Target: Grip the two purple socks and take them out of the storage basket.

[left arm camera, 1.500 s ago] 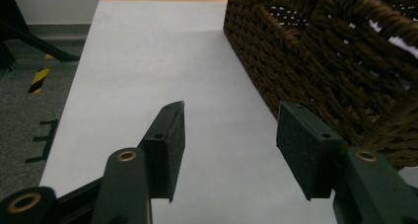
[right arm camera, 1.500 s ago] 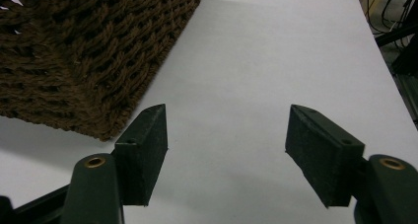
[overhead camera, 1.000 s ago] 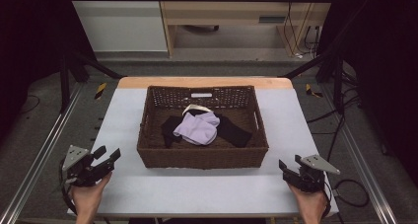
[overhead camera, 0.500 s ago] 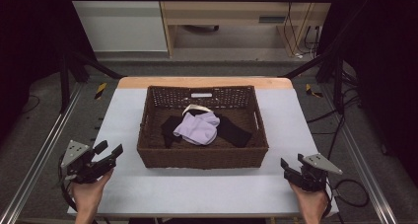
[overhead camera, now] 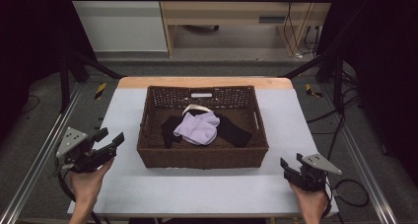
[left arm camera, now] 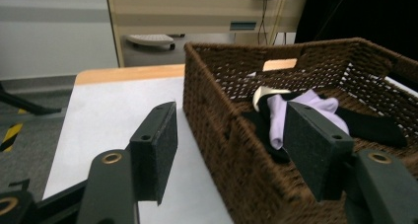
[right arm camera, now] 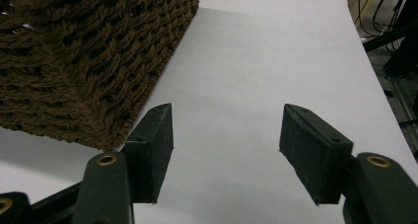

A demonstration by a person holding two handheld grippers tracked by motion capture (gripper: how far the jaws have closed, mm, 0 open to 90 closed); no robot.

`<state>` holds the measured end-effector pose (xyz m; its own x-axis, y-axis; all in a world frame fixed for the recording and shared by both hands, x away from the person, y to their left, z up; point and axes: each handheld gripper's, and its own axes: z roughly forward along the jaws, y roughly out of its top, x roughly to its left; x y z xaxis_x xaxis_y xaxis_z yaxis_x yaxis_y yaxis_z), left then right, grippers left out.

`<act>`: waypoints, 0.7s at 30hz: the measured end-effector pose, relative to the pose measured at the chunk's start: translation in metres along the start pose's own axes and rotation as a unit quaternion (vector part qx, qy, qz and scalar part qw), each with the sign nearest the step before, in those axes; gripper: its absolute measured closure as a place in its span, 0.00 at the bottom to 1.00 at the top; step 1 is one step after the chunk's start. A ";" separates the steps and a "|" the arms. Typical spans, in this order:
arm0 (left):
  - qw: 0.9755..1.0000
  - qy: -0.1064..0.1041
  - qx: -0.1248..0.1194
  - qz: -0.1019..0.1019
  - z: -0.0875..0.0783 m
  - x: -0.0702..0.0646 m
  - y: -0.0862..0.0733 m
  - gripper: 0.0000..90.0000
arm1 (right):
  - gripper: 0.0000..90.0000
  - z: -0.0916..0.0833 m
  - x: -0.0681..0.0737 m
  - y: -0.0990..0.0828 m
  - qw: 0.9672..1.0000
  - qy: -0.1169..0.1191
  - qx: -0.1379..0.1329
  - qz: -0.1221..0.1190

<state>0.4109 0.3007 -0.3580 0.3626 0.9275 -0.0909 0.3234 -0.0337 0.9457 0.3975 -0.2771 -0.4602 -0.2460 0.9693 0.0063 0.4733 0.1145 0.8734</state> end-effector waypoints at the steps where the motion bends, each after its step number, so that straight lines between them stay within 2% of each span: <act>1: 1.000 -0.002 -0.002 0.002 0.001 -0.002 0.002 0.42 | 0.42 0.000 0.001 0.000 1.000 -0.001 0.000 0.000; 8: 1.000 -0.016 -0.004 0.017 0.018 -0.017 0.023 0.41 | 0.42 0.000 0.001 0.000 1.000 0.004 -0.005 0.001; 10: 1.000 -0.019 -0.004 0.015 0.020 -0.018 0.025 0.41 | 0.42 0.000 0.001 0.000 1.000 0.004 -0.006 0.001; 12: 0.999 -0.028 -0.001 0.017 0.030 -0.025 0.031 0.41 | 0.42 0.000 0.000 0.000 1.000 0.003 -0.006 -0.002; 16: 0.999 -0.033 0.002 0.025 0.039 -0.033 0.035 0.41 | 0.42 0.001 0.000 0.000 1.000 0.003 -0.007 0.001; 21: 0.999 -0.038 0.005 0.025 0.051 -0.040 0.041 0.41 | 0.41 0.002 0.000 0.001 1.000 0.004 -0.004 0.002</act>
<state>0.4539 0.2430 -0.3319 0.4434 0.8938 -0.0670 0.3121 -0.0839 0.9464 0.3994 -0.2764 -0.4607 -0.2510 0.9679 0.0141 0.4676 0.1085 0.8772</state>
